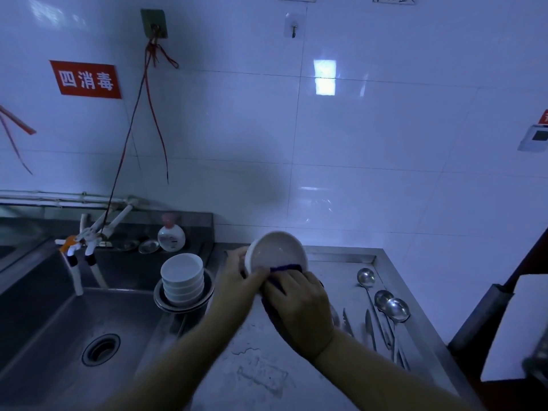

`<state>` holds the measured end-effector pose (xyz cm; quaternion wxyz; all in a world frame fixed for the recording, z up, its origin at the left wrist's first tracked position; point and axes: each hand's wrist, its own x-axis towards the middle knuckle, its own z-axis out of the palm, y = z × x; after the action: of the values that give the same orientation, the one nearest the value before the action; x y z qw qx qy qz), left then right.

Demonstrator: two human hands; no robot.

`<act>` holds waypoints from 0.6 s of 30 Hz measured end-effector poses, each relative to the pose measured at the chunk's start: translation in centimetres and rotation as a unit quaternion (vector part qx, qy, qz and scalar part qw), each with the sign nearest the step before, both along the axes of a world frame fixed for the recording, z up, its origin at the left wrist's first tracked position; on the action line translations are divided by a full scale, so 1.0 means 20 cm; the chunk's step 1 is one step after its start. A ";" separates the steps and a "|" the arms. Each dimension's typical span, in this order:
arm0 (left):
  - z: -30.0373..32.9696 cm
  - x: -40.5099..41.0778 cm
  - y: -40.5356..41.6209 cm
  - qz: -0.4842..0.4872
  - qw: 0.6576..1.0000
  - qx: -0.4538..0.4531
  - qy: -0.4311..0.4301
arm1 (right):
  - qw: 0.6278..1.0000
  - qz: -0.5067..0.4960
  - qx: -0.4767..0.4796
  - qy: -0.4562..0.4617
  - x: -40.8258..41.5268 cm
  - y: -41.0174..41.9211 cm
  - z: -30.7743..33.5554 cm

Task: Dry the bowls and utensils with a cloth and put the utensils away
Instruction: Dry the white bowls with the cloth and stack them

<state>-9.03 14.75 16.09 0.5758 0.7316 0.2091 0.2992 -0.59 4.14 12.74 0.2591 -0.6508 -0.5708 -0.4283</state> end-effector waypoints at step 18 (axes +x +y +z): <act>0.07 -0.04 0.13 -0.129 0.991 0.020 0.015 | 0.980 0.097 -0.076 -0.154 0.13 -0.07 0.02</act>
<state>-9.93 17.40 17.54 0.5916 0.7682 0.1154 0.2158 2.11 2.83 13.23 0.1581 -0.5363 -0.6955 -0.4512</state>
